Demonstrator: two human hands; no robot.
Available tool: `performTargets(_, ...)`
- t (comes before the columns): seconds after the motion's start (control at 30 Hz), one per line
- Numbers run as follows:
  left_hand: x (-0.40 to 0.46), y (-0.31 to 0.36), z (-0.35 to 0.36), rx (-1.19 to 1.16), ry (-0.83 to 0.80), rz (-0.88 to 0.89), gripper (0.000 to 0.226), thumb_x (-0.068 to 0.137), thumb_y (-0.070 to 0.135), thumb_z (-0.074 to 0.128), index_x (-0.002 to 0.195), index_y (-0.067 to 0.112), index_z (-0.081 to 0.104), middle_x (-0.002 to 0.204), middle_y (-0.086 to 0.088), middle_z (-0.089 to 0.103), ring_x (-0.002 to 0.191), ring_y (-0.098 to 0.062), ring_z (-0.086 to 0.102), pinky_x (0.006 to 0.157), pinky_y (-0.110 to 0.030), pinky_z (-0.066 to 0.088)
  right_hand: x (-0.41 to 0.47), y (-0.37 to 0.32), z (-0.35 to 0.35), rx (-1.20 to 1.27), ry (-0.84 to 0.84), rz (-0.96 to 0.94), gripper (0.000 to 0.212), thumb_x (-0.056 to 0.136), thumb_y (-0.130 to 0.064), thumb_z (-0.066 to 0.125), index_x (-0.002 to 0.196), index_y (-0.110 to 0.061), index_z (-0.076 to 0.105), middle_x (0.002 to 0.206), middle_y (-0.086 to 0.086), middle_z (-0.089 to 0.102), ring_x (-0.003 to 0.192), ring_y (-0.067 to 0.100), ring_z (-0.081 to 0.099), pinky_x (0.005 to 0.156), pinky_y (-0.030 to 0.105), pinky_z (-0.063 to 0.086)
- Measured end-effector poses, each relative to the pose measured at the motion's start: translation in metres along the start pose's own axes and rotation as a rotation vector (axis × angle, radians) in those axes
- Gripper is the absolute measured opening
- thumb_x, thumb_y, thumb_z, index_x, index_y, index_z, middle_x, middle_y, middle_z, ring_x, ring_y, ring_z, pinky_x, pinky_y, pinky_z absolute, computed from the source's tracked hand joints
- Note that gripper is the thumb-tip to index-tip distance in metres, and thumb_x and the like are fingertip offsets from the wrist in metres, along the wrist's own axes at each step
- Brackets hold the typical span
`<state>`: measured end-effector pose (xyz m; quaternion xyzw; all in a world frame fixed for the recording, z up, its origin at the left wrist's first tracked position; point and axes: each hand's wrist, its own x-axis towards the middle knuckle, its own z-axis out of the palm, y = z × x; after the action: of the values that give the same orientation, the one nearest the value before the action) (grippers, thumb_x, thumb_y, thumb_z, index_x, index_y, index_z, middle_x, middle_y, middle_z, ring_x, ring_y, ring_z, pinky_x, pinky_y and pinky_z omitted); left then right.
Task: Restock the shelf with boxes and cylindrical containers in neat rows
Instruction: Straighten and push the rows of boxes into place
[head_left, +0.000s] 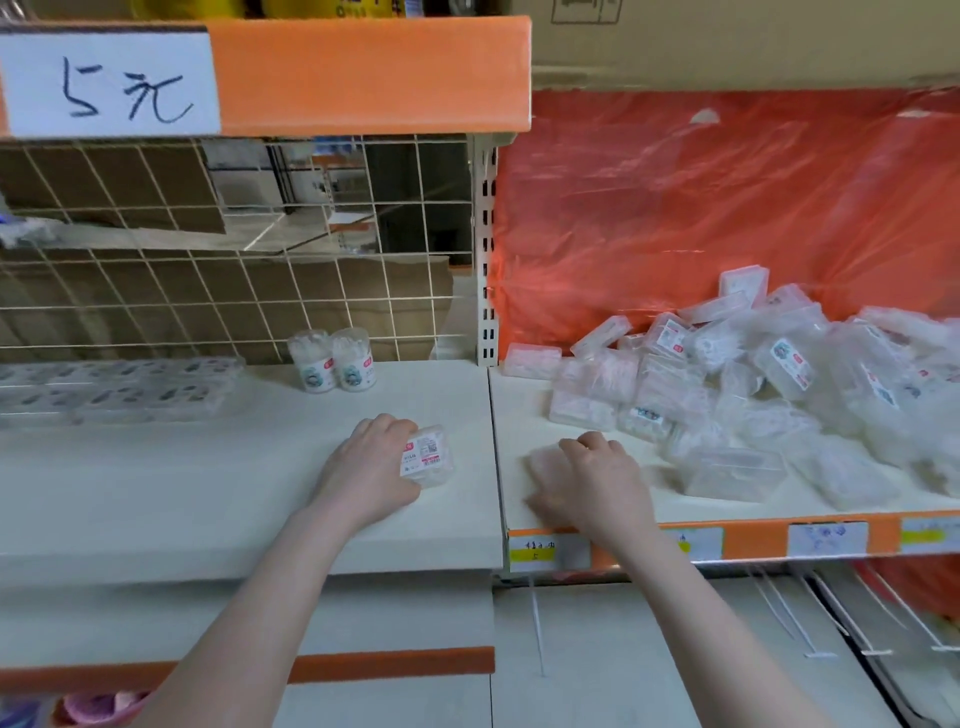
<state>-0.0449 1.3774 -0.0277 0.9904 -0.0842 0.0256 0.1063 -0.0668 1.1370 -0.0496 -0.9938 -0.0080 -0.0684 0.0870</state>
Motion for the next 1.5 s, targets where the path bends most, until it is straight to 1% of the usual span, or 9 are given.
performTargets(0.17,-0.004,-0.008,0.000,-0.014,-0.003,0.022,0.057,0.079,0.025,0.060,0.133,0.024,0.042,0.125,0.005,0.044,0.119,-0.016,0.039,0.089,-0.027,0.037,0.002,0.003,-0.007,0.062,-0.047,-0.002,0.044,0.076,-0.032,0.064,0.116,-0.015,0.057,0.120,0.002,0.056,0.108,0.025,0.049,0.086,0.029,0.038)
performTargets(0.3,-0.003,-0.012,0.001,-0.020,-0.008,0.032,0.058,0.079,0.026,0.059,0.134,0.024,0.040,0.126,0.006,0.044,0.119,-0.015,0.038,0.086,-0.027,0.037,0.001,0.009,-0.021,0.350,-0.140,0.025,0.056,0.074,-0.043,0.063,0.126,-0.021,0.057,0.125,-0.002,0.060,0.115,0.015,0.053,0.092,0.025,0.040)
performTargets(0.5,-0.003,-0.015,0.004,-0.044,0.000,0.051,0.057,0.079,0.027,0.059,0.133,0.025,0.041,0.124,0.007,0.044,0.117,-0.013,0.039,0.086,-0.026,0.037,0.001,0.022,-0.022,0.674,-0.152,-0.020,0.021,0.084,-0.019,0.062,0.103,-0.026,0.068,0.078,-0.011,0.067,0.072,0.004,0.059,0.071,0.023,0.044)
performTargets(0.67,-0.005,-0.018,0.003,-0.057,0.016,0.046,0.057,0.079,0.028,0.060,0.133,0.026,0.042,0.123,0.007,0.044,0.117,-0.013,0.039,0.085,-0.026,0.036,0.003,0.027,-0.025,0.763,-0.131,0.010,0.024,0.089,-0.024,0.060,0.113,-0.025,0.063,0.097,-0.004,0.068,0.089,0.003,0.062,0.069,0.013,0.047)
performTargets(0.77,-0.007,-0.018,0.001,-0.059,0.013,0.041,0.057,0.079,0.028,0.060,0.133,0.026,0.042,0.123,0.007,0.044,0.117,-0.013,0.039,0.086,-0.027,0.036,0.004,0.027,-0.026,0.733,-0.084,-0.001,0.022,0.093,-0.022,0.056,0.113,-0.025,0.064,0.097,-0.006,0.066,0.085,-0.001,0.059,0.064,0.010,0.044)
performTargets(0.9,-0.010,-0.019,0.001,-0.055,0.014,0.037,0.057,0.079,0.029,0.060,0.133,0.025,0.041,0.123,0.006,0.044,0.118,-0.014,0.039,0.088,-0.027,0.037,0.010,0.025,-0.023,0.537,0.014,-0.032,0.026,0.095,-0.018,0.051,0.116,-0.020,0.065,0.108,-0.002,0.060,0.098,0.016,0.058,0.079,0.027,0.045)
performTargets(1.07,-0.012,-0.019,0.001,-0.052,0.011,0.042,0.059,0.079,0.028,0.059,0.135,0.024,0.040,0.126,0.006,0.044,0.119,-0.014,0.038,0.091,-0.026,0.037,0.011,0.022,-0.016,0.346,0.032,-0.049,0.045,0.086,-0.033,0.065,0.127,-0.017,0.057,0.117,0.004,0.056,0.104,0.022,0.055,0.081,0.028,0.040)
performTargets(1.27,-0.015,-0.018,0.003,-0.046,-0.005,0.055,0.057,0.079,0.027,0.059,0.133,0.025,0.041,0.123,0.007,0.044,0.118,-0.014,0.039,0.090,-0.026,0.037,0.003,0.010,-0.011,0.104,-0.133,-0.085,0.065,0.071,-0.055,0.068,0.120,-0.014,0.056,0.113,0.003,0.051,0.106,0.022,0.049,0.087,0.031,0.039)
performTargets(1.5,-0.022,-0.027,0.000,-0.020,-0.009,0.064,0.055,0.078,0.023,0.057,0.130,0.024,0.042,0.121,0.007,0.044,0.116,-0.015,0.040,0.089,-0.024,0.037,0.004,-0.001,-0.009,0.081,-0.163,-0.059,0.058,0.071,-0.043,0.065,0.120,-0.015,0.053,0.109,0.002,0.049,0.106,0.022,0.047,0.085,0.030,0.041)
